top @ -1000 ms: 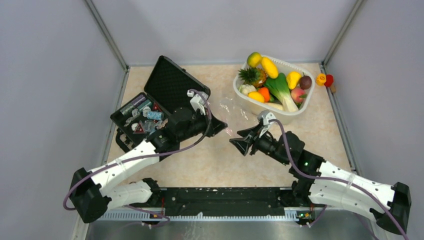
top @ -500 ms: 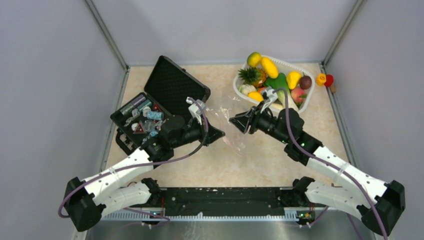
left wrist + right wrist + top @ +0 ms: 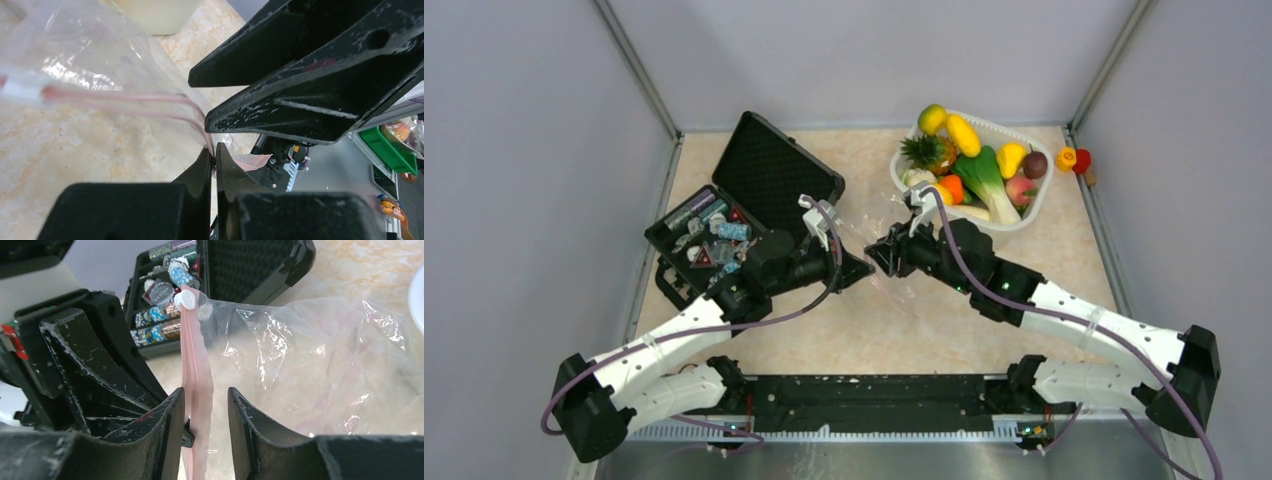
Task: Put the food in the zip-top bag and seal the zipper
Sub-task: Open the zipper of the food storage bag.
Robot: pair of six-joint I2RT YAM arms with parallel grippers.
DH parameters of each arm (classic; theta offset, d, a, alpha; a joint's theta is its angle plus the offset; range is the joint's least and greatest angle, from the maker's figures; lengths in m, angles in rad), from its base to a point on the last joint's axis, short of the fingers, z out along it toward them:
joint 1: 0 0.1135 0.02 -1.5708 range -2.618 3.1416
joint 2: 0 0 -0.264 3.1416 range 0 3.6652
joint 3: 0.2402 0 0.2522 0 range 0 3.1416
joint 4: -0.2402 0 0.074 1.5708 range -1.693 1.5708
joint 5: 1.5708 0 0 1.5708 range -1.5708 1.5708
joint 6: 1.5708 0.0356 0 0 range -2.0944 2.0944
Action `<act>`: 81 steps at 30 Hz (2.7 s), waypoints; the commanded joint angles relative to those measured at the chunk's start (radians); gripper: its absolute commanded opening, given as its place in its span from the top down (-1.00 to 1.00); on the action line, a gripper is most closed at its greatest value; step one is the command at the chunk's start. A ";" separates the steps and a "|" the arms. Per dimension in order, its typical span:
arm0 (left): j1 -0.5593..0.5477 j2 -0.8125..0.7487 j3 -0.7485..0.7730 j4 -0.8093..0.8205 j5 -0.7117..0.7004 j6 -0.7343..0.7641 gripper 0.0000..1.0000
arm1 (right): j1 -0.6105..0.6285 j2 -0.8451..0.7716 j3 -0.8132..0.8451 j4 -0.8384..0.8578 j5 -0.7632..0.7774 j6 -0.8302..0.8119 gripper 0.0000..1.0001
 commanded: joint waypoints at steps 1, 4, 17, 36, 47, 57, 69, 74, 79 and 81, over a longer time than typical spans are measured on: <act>0.001 -0.006 0.024 0.053 0.002 0.008 1.00 | 0.032 0.026 0.069 -0.024 0.065 -0.051 0.28; 0.002 -0.008 0.026 0.054 0.001 0.008 1.00 | 0.045 0.030 0.067 -0.022 0.103 -0.056 0.31; 0.001 -0.008 0.032 0.039 -0.018 0.007 1.00 | 0.195 0.160 0.204 -0.186 0.458 -0.171 0.55; 0.001 -0.010 0.101 -0.163 -0.262 -0.067 -0.33 | 0.210 0.055 0.036 0.023 0.523 0.028 1.00; -0.014 0.044 0.170 -0.285 -0.311 -0.168 -0.35 | 0.210 0.098 0.032 0.113 0.524 0.089 1.00; -0.056 0.049 0.177 -0.434 -0.580 -0.174 0.11 | 0.210 0.097 0.045 0.099 0.535 0.109 1.00; -0.058 -0.014 0.183 -0.479 -0.738 -0.097 1.00 | 0.209 -0.005 0.016 0.100 0.440 0.091 1.00; -0.058 -0.038 0.306 -0.551 -0.707 0.021 1.00 | 0.205 -0.015 0.083 -0.015 0.343 0.072 1.00; -0.058 0.016 0.566 -0.756 -0.512 0.074 1.00 | 0.139 0.006 0.161 -0.095 0.103 0.082 1.00; -0.058 0.070 0.688 -0.889 -0.439 0.070 1.00 | 0.081 -0.008 0.144 -0.025 -0.051 0.111 1.00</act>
